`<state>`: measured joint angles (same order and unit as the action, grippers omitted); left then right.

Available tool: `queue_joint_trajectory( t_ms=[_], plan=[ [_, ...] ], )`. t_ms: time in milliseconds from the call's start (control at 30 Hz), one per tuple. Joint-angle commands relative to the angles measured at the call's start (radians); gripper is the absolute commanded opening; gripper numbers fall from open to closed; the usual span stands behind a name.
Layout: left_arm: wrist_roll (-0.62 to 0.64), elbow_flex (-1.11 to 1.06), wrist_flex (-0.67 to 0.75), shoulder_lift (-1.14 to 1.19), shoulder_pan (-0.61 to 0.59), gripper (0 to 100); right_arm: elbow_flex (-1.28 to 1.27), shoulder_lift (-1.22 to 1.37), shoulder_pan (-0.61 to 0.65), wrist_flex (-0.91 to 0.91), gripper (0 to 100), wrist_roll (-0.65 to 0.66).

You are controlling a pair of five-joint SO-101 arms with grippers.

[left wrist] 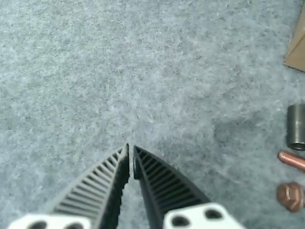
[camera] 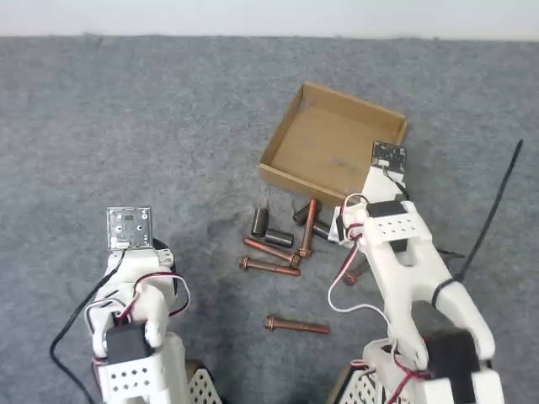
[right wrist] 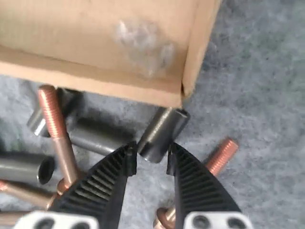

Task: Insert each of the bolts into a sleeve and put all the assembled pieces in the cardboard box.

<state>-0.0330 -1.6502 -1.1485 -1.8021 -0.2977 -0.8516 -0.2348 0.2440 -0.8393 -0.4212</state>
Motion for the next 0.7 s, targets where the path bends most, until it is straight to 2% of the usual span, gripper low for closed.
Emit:
queue_joint_trajectory(
  t_ms=[0,667],
  plan=[
    [-0.005,0.013,0.026,-0.015,-0.003,1,0.060,0.018,-0.010,0.030,9.5,-0.012],
    [-0.008,0.013,0.020,-0.015,-0.005,1,0.167,0.165,-0.071,0.038,9.5,-0.008]
  ],
)
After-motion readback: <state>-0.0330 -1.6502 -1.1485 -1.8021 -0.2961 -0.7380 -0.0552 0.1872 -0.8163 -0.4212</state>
